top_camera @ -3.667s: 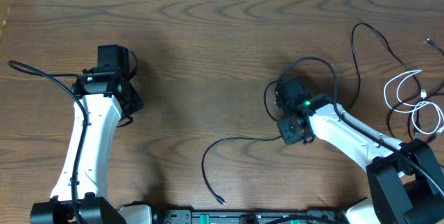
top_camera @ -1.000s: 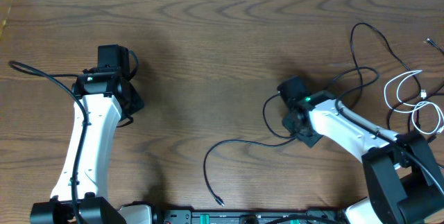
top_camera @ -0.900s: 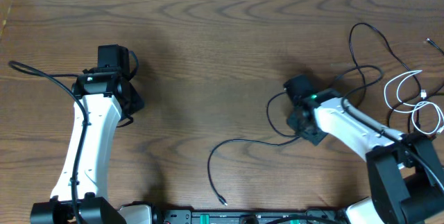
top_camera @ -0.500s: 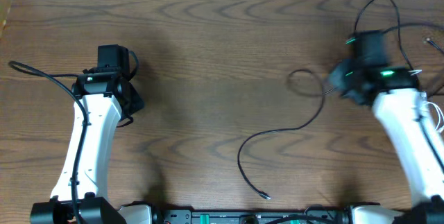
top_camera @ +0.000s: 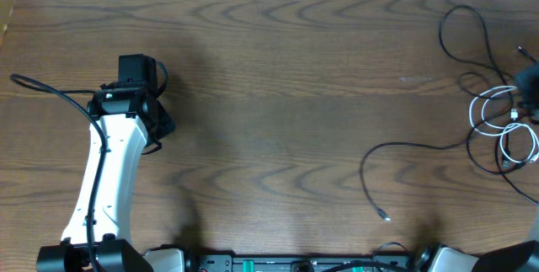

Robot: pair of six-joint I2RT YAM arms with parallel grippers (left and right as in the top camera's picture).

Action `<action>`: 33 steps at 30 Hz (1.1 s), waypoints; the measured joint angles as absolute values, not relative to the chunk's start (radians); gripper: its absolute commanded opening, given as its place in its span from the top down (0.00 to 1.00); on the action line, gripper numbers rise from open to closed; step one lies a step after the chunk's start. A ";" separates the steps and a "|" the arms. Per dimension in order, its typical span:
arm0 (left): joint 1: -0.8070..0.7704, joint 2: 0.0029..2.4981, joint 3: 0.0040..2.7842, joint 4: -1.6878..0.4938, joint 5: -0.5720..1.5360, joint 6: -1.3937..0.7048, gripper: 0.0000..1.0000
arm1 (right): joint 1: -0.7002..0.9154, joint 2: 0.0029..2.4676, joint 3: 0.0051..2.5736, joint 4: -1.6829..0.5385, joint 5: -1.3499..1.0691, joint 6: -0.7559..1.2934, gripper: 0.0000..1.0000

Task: Untangle cables
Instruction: 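Carry the black cable to the right edge and release it, then move the right gripper to the last black cable and grasp it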

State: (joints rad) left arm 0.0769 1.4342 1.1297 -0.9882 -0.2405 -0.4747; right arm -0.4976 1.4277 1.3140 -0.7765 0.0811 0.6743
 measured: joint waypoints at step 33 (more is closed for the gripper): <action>0.077 1.434 1.130 -0.989 -0.240 -0.475 0.41 | -0.538 1.554 1.334 -1.086 -0.276 0.377 0.27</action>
State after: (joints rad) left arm 0.0769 1.4342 1.1297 -0.9890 -0.2401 -0.4747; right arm -0.5385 1.5543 1.3338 -1.0863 -0.2764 0.3775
